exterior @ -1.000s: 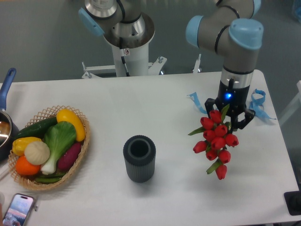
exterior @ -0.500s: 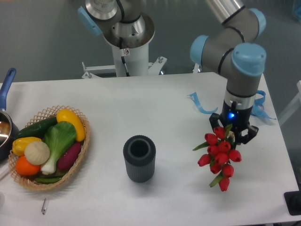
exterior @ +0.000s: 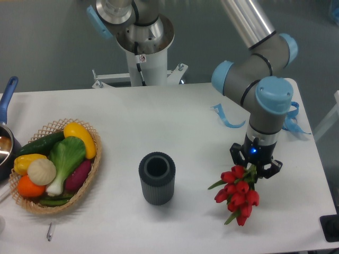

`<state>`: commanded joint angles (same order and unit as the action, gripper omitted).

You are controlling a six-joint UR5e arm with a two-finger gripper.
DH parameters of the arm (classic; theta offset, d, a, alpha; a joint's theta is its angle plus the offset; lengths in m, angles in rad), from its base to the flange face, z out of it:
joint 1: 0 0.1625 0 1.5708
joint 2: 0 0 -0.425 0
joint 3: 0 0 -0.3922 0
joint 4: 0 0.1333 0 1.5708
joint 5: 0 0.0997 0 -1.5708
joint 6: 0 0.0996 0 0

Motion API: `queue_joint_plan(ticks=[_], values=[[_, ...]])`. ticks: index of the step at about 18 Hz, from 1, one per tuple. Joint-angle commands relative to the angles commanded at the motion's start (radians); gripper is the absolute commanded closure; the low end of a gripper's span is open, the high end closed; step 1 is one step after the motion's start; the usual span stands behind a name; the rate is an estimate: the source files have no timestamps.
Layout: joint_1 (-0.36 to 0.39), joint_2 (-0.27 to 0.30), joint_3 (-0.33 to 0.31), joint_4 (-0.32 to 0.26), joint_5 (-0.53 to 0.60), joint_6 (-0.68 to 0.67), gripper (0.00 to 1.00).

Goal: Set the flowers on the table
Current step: 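Lay the tulips on the table beside the grey vase and open the gripper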

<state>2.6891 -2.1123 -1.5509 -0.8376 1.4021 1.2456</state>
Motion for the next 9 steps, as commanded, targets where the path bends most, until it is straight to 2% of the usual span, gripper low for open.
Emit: queue_joint_plan(ticks=[1,2,3,4,5,6,9], values=[[0.000,0.002,0.000,0.000,0.002,0.003,0.40],[0.002,0.005,0.003,0.000,0.000,0.008,0.28],[0.002,0.006,0.003,0.003,-0.002,0.011,0.11],[0.000,0.008,0.003,0.005,-0.002,0.011,0.04],[0.002,0.014,0.003,0.005,-0.002,0.011,0.00],[0.003,0.021,0.006,0.005,-0.002,0.011,0.00],[0.018,0.038,0.064,0.000,0.002,0.011,0.00]])
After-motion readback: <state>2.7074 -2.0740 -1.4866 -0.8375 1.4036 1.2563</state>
